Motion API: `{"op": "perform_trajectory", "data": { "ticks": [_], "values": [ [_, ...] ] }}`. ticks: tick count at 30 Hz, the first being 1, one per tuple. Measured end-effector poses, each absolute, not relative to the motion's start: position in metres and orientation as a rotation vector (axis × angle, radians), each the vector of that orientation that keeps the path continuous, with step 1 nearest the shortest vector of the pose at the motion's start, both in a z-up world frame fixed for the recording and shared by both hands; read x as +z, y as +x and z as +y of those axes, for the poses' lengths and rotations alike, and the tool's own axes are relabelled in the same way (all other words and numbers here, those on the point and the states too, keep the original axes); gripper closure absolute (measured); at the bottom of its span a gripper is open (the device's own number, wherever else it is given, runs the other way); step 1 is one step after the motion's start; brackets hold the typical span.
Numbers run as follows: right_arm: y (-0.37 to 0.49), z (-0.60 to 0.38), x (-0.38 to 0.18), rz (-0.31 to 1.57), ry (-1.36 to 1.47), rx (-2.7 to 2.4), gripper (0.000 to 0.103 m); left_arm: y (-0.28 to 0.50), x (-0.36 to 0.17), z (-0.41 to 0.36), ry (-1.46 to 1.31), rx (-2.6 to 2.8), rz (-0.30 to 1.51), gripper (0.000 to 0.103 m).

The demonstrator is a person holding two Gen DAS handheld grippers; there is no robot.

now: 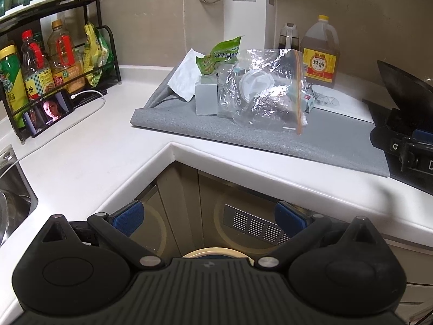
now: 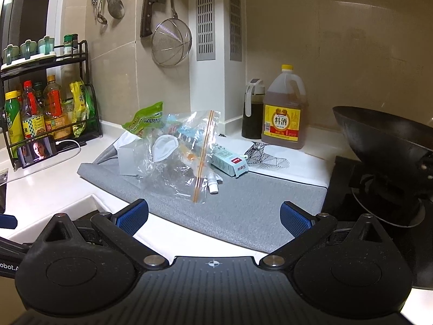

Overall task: Collect trash
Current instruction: 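Grasp the white tissue box with the left tool while the right tool grasps the zip bag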

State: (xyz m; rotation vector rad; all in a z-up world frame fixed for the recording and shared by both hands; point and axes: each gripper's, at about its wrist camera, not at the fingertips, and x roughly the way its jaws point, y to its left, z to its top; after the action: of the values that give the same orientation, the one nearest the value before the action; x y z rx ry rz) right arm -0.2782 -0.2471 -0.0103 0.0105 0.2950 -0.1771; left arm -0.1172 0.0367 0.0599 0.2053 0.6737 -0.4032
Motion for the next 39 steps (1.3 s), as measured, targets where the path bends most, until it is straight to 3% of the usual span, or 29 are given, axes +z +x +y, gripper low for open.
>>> {"op": "perform_trajectory", "data": {
  "ticks": [18,39],
  "values": [
    [-0.222,-0.259,-0.012,0.308,0.078,-0.075,0.000,-0.094,0.055,0.043,0.206,-0.328,0.683,0.000],
    [-0.088,-0.299,-0.022,0.280,0.161,-0.025,0.000,-0.020,0.060,0.032,0.187,-0.258,0.640,0.000]
  ]
}}
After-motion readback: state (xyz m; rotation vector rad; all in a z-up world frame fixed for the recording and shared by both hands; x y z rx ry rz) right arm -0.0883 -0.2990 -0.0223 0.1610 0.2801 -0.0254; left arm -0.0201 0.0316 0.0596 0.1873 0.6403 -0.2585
